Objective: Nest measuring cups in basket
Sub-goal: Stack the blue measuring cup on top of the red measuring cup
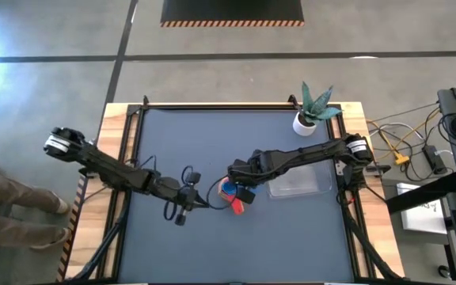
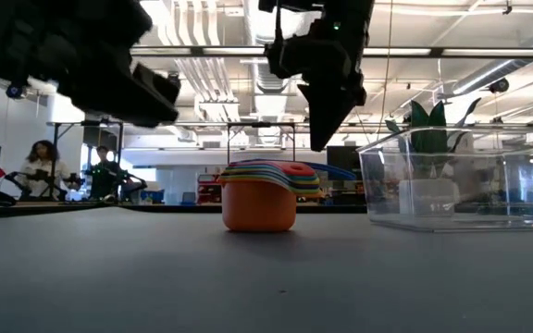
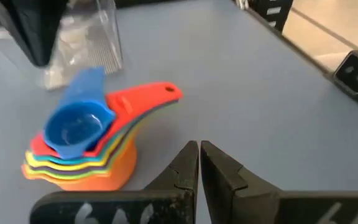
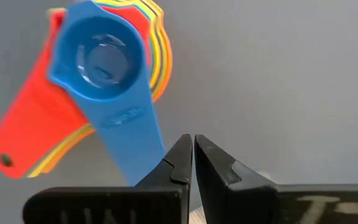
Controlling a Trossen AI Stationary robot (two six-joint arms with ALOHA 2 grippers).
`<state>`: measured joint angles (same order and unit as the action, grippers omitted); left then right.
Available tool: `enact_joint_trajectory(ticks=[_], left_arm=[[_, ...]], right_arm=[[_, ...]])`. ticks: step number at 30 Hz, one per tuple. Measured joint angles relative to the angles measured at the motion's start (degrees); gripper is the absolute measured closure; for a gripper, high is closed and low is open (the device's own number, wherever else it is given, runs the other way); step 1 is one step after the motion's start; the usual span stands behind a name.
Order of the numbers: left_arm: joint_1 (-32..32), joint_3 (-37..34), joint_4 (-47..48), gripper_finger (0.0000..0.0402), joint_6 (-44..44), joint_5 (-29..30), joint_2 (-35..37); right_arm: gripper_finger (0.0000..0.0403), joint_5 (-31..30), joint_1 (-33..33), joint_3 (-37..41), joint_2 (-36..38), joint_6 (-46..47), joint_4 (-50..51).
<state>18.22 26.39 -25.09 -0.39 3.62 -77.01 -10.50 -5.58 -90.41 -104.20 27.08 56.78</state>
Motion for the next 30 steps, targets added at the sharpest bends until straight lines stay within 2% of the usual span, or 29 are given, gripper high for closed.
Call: enact_joint_trajectory(ticks=[5,15,22,30], left_arm=[[0.1,1.0,-5.2,0.0402,-1.0,0.0,-8.1],[0.0,9.6,-5.8,0.0402,-0.9,0.5,-21.7],[0.0,14.0,-5.5,0.0402,-2.4,7.7,-27.1],[-0.1,15.8,-5.5,0.0402,-4.7,15.1,-28.5]], right_arm=[[0.0395,0.0,0.7,0.7,-1.0,-1.2,-0.3],[0.0395,1.7,0.9,0.8,-2.1,0.2,-0.1],[0.0395,3.5,0.5,1.6,-2.1,2.7,-0.1],[0.0395,5.2,-1.6,1.9,-2.1,5.2,-0.8]])
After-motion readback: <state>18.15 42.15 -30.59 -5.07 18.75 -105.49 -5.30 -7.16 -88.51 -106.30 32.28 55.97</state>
